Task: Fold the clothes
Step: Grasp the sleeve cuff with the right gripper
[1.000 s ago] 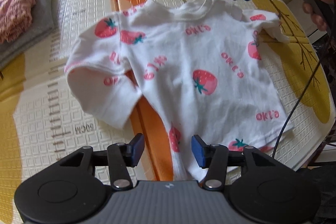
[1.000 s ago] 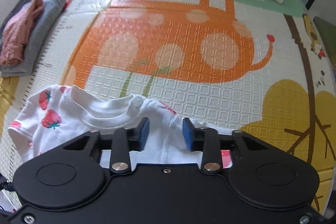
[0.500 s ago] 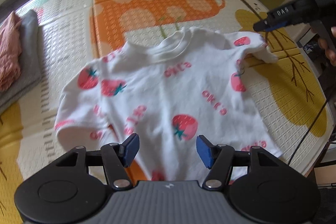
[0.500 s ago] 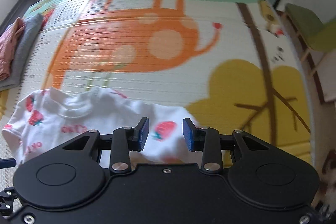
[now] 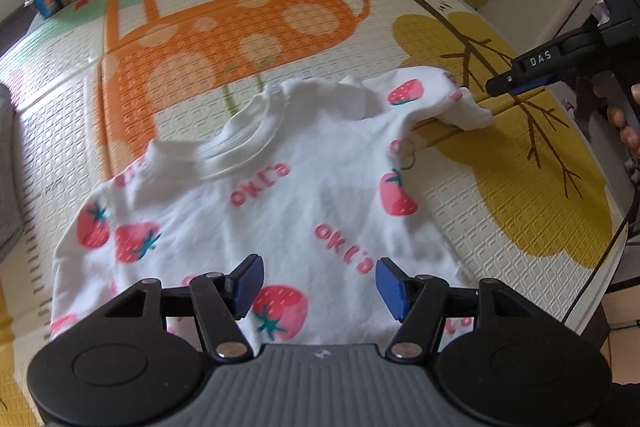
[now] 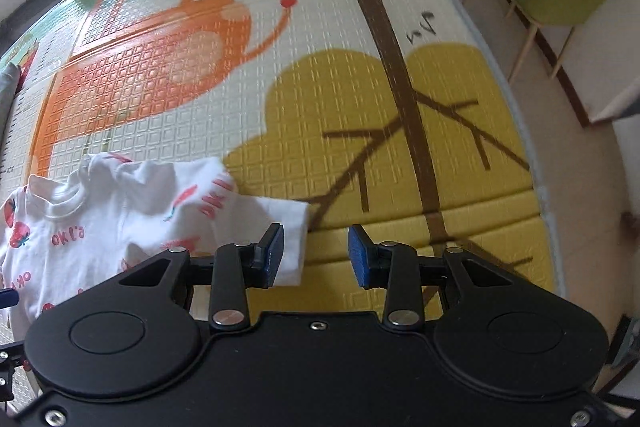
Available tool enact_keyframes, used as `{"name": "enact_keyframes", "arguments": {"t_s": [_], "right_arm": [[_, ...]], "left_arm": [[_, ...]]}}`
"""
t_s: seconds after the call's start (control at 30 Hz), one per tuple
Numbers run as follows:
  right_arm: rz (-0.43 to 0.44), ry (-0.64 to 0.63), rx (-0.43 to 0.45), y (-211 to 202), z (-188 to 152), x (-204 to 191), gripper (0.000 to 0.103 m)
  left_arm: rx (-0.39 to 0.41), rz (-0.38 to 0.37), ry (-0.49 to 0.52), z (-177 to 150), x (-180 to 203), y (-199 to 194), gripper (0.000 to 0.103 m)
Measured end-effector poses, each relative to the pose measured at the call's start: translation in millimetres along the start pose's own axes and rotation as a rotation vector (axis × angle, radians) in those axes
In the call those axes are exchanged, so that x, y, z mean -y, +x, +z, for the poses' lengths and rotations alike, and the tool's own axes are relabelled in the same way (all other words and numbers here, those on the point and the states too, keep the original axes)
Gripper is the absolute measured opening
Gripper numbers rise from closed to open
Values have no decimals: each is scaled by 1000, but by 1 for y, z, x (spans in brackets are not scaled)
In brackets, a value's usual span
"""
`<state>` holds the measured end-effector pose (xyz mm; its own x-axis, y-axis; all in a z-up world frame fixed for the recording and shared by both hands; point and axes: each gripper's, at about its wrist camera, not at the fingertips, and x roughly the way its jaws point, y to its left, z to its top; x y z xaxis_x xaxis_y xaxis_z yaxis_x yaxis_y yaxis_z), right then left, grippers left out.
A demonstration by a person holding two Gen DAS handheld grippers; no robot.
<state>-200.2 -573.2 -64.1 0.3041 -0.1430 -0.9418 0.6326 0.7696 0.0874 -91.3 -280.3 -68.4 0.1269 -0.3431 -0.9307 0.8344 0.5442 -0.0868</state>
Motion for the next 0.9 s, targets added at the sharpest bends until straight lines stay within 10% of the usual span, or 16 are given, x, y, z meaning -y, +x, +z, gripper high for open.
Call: {"name": "enact_keyframes", "arguments": {"t_s": [0.57, 0.9], "right_arm": [[123, 68, -65, 34, -10, -5, 32], [131, 99, -43, 31, -14, -3, 7]], "left_arm": [[-37, 15, -20, 9, 10, 20, 72], [-46, 8, -21, 12, 14, 26, 72]]}}
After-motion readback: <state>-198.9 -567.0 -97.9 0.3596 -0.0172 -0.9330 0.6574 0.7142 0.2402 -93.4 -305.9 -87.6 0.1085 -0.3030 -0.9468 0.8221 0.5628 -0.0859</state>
